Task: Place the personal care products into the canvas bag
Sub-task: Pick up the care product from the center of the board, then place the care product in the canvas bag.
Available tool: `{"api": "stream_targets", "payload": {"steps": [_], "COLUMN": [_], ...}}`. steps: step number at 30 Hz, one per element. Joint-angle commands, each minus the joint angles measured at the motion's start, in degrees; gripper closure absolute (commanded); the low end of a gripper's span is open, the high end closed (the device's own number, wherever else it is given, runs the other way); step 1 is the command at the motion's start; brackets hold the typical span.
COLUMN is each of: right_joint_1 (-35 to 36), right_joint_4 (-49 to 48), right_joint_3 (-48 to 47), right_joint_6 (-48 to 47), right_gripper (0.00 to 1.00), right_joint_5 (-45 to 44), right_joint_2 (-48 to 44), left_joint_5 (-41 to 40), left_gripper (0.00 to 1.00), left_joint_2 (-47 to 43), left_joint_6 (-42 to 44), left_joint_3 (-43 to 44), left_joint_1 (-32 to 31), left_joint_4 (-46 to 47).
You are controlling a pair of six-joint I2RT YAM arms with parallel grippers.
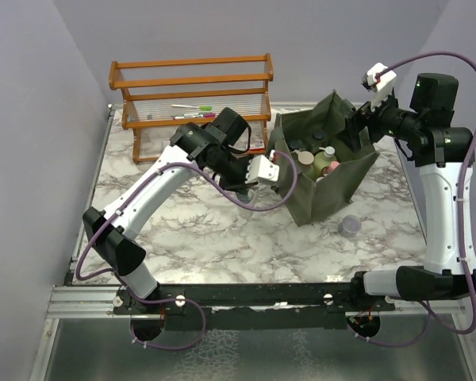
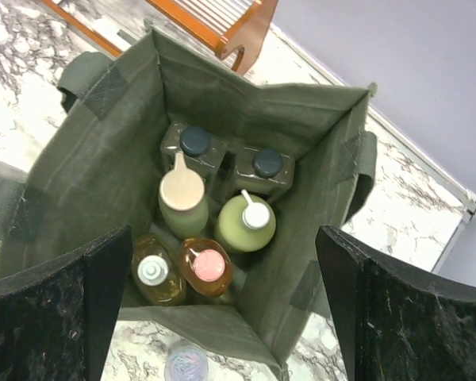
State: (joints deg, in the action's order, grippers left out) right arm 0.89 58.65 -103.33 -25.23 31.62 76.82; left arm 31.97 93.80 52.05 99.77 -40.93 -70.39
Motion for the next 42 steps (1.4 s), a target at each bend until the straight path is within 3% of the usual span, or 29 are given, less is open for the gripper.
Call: {"api": "stream_targets", "payload": {"steps": [1, 6, 19, 29, 37, 42], "right_joint_1": [-2.72, -4.36, -6.41, -11.1, -11.52, -11.52], "right_joint_4": [-1.68, -1.79, -0.57, -1.59, -0.94, 1.02], "right_joint_3": [0.31, 1.51, 6.0, 9.08, 12.5, 11.85], "right_joint_6": [0.7, 0.48, -1.22, 1.47, 1.85, 0.78], "right_gripper": [0.03, 0.04, 0.12, 0.21, 0.24, 0.28], "right_joint_5": [-1.14, -2.13, -4.18, -8.48, -10.4, -5.65], "right_joint_2": [-2.6, -3.32, -6.08, -7.1, -7.85, -9.29], "left_joint_5": [-3.06, -7.68, -7.22, -3.47, -2.99, -4.3], "left_gripper": [1.0, 1.0, 1.0, 1.0, 1.0, 1.0], "left_joint_2": [-0.16, -1.34, -1.53, 4.64, 10.78, 14.62], "left_joint_6": [0.36, -3.12, -23.95, -41.11, -48.31, -50.88], "left_joint_3": [11.15, 20.91, 42.15, 44.73, 42.17, 41.73], "left_joint_1": [0.16, 0.2, 0.15, -0.55, -2.95, -4.74], "left_joint_4": [-6.25, -6.69, 9.18, 26.05, 36.57, 38.26]}}
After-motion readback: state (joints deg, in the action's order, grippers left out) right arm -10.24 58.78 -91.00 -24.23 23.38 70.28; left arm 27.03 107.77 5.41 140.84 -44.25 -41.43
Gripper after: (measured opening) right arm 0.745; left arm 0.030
